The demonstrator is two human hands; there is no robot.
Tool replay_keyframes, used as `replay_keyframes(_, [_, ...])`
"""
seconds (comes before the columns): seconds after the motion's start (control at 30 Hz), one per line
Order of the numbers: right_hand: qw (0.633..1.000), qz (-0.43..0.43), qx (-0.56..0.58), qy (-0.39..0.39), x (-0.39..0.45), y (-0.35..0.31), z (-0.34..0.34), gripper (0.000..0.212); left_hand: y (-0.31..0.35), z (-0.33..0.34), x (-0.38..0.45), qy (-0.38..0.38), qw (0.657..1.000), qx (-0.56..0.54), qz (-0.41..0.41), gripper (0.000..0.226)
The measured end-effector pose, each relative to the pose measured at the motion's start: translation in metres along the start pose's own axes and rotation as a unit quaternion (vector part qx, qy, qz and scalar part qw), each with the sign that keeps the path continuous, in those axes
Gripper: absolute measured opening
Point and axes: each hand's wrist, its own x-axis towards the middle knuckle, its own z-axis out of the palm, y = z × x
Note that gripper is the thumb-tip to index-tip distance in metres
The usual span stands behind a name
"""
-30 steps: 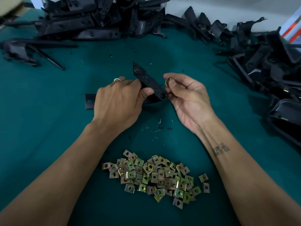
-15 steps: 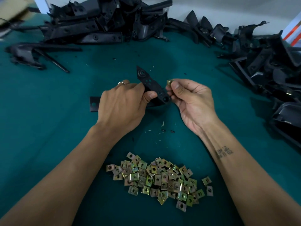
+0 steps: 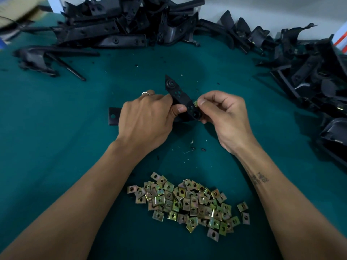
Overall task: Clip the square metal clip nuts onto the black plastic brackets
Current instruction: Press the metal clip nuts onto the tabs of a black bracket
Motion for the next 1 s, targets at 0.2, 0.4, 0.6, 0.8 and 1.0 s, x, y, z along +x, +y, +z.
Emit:
replay_keyframes(0.2, [1.0, -0.021, -0.02, 0.008, -0.0011, 0.0008, -0.0005, 0.018, 0.0, 0.0011, 0.0, -0.012, 1.0, 0.006, -0.008, 0.055])
replay_keyframes(0.4, [0.998, -0.034, -0.043, -0.002, -0.0005, 0.0017, -0.0007, 0.014, -0.0008, 0.0011, 0.0009, -0.019, 1.0, 0.013, -0.012, 0.053])
replay_keyframes(0.6, [0.993, -0.061, -0.094, -0.029, -0.0014, 0.0033, 0.0002, 0.013, -0.0001, 0.0004, 0.0001, -0.016, 1.0, 0.009, -0.016, 0.052])
replay_keyframes(0.8, [0.985, -0.109, -0.135, -0.007, -0.0056, 0.0043, 0.0009, 0.015, 0.0022, -0.0009, -0.0005, -0.009, 1.0, 0.013, -0.027, 0.049])
replay_keyframes(1.0, [0.987, -0.108, -0.116, -0.021, -0.0092, 0.0025, 0.0025, 0.015, 0.0008, -0.0002, -0.0009, -0.012, 0.998, 0.043, -0.037, 0.048])
